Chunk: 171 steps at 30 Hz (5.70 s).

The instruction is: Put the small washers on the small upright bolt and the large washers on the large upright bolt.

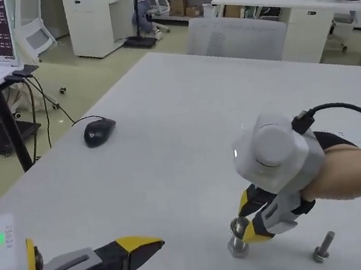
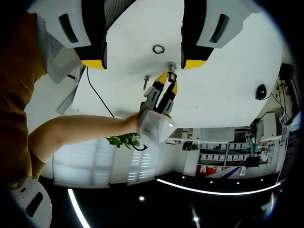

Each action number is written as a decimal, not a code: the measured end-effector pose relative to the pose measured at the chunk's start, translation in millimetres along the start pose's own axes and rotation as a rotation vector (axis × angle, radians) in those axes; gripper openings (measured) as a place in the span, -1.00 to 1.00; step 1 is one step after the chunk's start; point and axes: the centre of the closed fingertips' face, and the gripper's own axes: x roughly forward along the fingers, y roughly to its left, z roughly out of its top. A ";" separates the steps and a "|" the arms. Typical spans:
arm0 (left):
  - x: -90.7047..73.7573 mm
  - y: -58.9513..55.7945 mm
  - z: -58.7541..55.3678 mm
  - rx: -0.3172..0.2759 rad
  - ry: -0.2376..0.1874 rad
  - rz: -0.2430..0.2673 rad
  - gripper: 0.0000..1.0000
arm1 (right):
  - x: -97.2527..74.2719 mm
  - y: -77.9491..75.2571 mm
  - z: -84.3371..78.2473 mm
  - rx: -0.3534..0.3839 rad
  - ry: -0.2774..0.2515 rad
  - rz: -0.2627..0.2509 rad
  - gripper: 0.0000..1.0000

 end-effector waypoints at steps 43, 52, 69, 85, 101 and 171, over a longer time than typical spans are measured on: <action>-1.0 -5.3 -3.1 -0.002 -0.002 0.001 0.25 | 8.5 9.1 -32.7 0.023 0.016 -0.013 -0.50; -6.3 -14.8 1.1 0.020 -0.010 0.000 0.25 | 0.1 24.2 -31.0 0.025 0.014 -0.023 -0.50; -17.0 -23.9 3.1 0.025 -0.035 0.013 0.25 | 10.3 60.9 -13.5 -0.012 0.007 0.041 -0.48; -17.0 -19.0 7.3 0.027 -0.047 0.019 0.24 | 36.0 80.7 4.0 -0.031 -0.004 0.106 -0.33; -10.0 -12.3 4.6 0.020 -0.035 0.017 0.25 | 42.1 79.5 7.9 -0.033 -0.032 0.123 -0.37; -2.4 -15.7 5.2 0.024 -0.023 0.006 0.24 | -29.8 7.5 15.6 -0.012 -0.079 -0.084 -0.57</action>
